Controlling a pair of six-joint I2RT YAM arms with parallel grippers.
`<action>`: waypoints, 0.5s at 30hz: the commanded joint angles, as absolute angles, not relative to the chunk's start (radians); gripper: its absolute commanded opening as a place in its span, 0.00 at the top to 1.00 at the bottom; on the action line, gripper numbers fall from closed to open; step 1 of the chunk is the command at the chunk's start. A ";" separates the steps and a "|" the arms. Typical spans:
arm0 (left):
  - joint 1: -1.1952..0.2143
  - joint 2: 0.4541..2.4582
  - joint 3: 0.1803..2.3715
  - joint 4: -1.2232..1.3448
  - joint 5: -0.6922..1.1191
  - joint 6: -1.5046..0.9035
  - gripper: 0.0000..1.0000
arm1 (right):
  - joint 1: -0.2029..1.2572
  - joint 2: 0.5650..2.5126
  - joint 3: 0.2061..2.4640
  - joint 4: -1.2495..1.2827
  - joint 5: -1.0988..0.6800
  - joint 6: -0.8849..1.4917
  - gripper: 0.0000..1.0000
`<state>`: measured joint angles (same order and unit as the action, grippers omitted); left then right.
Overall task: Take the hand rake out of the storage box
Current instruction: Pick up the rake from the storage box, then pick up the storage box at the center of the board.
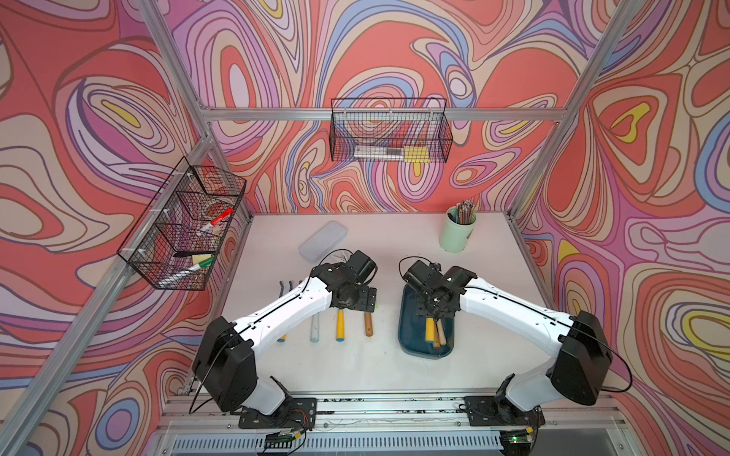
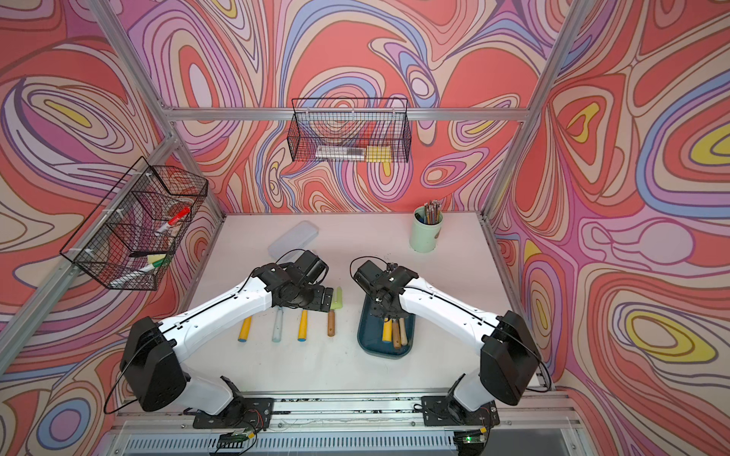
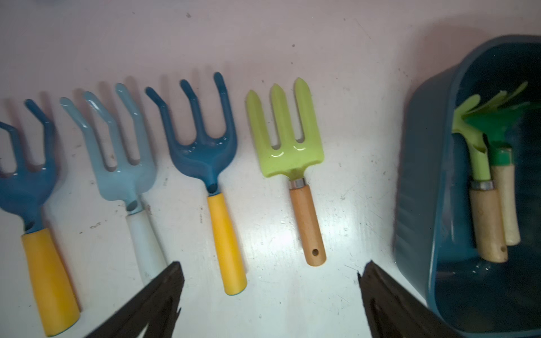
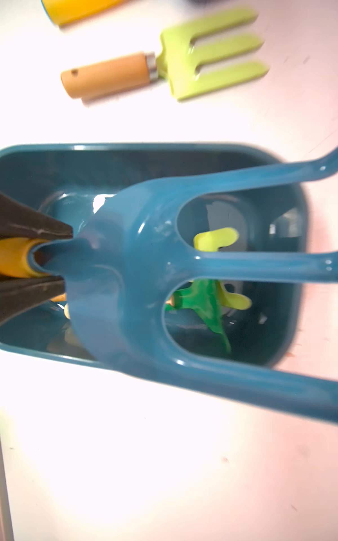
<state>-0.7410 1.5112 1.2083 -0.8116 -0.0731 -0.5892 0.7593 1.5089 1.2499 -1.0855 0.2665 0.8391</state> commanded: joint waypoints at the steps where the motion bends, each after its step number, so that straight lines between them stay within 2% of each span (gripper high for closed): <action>1: -0.818 1.554 1.211 -0.748 -0.011 -0.664 0.05 | 0.704 1.461 1.317 -1.134 0.318 0.779 0.85; 4: -0.867 1.621 1.238 -0.730 -0.023 -0.704 0.12 | 0.615 1.427 1.359 -1.127 0.311 0.717 0.85; 6: -0.875 1.664 1.232 -0.699 0.005 -0.733 0.24 | 0.569 1.422 1.410 -1.133 0.316 0.672 0.85; 15: -0.934 1.786 1.346 -0.787 -0.131 -0.720 0.24 | 0.488 1.442 1.516 -1.124 0.282 0.586 0.84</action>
<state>-0.8951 1.7622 1.2739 -0.7464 -0.0711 -0.7185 0.5064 1.4406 1.5070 -1.1282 0.2951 0.6312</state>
